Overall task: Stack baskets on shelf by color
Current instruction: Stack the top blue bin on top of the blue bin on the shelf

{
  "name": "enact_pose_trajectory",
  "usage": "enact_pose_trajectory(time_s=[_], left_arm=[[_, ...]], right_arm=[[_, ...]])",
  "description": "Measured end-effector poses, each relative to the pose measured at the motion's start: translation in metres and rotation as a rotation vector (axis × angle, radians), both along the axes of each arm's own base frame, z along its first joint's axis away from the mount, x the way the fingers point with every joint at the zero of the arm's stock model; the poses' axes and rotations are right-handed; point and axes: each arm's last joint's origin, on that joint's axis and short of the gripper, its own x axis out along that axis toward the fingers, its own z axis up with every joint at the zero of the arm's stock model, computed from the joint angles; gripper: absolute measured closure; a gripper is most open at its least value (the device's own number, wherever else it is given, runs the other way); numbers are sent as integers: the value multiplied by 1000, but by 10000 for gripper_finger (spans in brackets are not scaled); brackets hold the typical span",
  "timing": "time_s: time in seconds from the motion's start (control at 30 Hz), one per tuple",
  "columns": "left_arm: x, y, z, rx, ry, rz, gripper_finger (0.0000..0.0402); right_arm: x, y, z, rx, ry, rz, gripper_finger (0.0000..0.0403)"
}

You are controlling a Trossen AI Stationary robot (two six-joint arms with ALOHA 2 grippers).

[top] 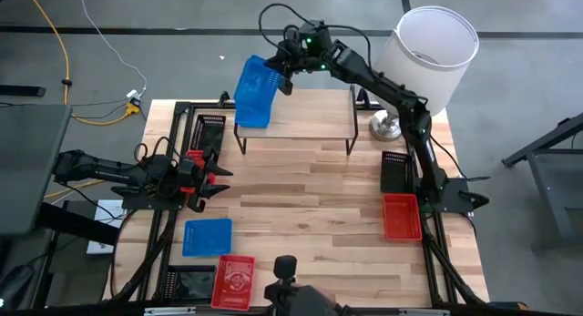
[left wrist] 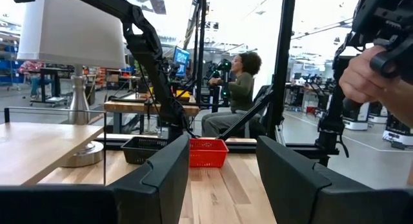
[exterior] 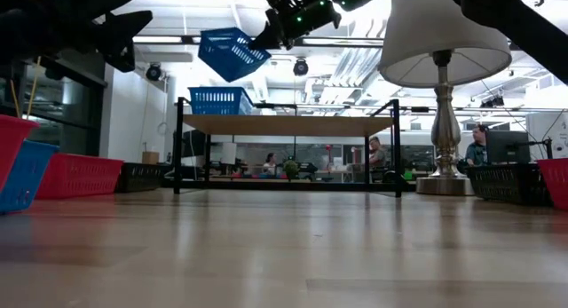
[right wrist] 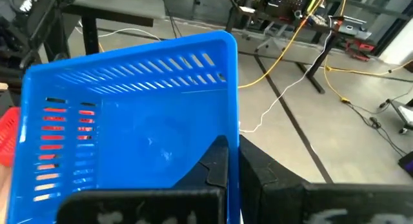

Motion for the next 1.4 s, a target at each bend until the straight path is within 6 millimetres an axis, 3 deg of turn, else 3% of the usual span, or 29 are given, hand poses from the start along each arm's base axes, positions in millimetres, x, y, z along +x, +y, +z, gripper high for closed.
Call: enact_pose_trajectory(time_s=[0.37,1.4], left_arm=[[0,0,1,-4,-7,-1,231],[0,0,1,-11,-8,-2,231]], right_arm=[[4,-5,-25,44,111,34,403],[0,-4,-30,64,158,112,403]])
